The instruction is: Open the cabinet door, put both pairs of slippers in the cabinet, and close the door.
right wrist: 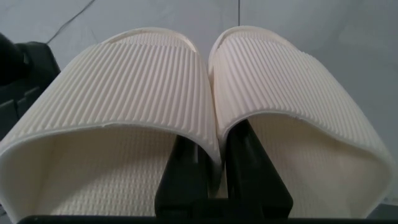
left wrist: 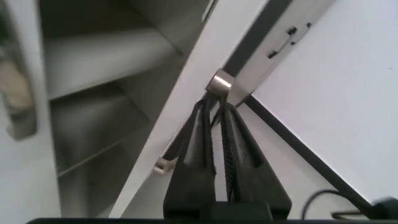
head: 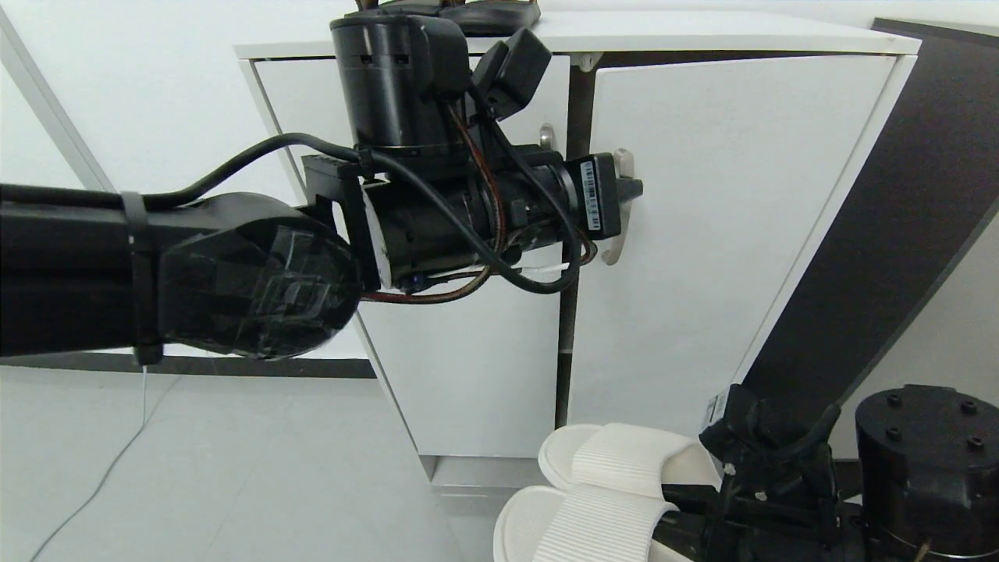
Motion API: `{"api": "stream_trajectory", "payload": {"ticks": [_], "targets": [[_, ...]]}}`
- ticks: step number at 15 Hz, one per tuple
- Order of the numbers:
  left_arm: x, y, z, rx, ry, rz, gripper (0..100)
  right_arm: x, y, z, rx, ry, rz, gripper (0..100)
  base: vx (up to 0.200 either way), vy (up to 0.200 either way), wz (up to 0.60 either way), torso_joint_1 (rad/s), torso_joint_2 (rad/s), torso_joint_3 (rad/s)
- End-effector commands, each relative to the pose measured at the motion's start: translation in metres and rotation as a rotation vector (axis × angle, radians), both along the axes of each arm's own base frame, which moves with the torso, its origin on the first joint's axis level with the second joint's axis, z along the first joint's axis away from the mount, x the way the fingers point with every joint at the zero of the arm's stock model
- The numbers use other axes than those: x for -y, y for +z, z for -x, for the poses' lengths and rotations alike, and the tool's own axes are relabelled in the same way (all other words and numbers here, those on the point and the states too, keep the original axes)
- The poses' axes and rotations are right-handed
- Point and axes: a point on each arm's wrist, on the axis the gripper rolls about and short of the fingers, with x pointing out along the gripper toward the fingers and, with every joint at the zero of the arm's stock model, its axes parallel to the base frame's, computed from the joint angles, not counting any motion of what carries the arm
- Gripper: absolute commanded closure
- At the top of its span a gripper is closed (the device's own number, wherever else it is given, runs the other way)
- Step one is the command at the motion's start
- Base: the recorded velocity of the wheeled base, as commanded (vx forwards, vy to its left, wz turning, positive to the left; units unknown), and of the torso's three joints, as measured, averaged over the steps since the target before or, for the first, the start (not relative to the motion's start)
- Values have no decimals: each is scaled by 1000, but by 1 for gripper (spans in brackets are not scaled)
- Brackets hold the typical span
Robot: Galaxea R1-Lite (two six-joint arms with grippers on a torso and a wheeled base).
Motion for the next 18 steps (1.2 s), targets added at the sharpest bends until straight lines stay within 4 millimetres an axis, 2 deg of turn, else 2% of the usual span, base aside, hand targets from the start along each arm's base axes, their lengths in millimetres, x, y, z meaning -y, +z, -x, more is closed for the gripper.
{"api": "stream_trajectory", "payload": {"ticks": [1,4,7,11,12,18], "targets": [[-10,8,15,13,-9,13,100,2,1,3,8,9,0,100,0,0,0,0,0,0],[-27,7,35,-4,-17,7,100,8,2,10,1,86,-16,100,0,0,0,0,0,0],[-36,4,41,21,-4,33,100,7,-1,12,5,103,-2,100,0,0,0,0,0,0],[-46,-1,22,3,54,78,100,7,-3,12,10,107,9,100,0,0,0,0,0,0],[-45,-3,11,-2,73,81,100,7,-3,12,9,107,10,100,0,0,0,0,0,0],[-19,-11,-27,0,55,79,100,7,-5,12,5,108,18,100,0,0,0,0,0,0]]}}
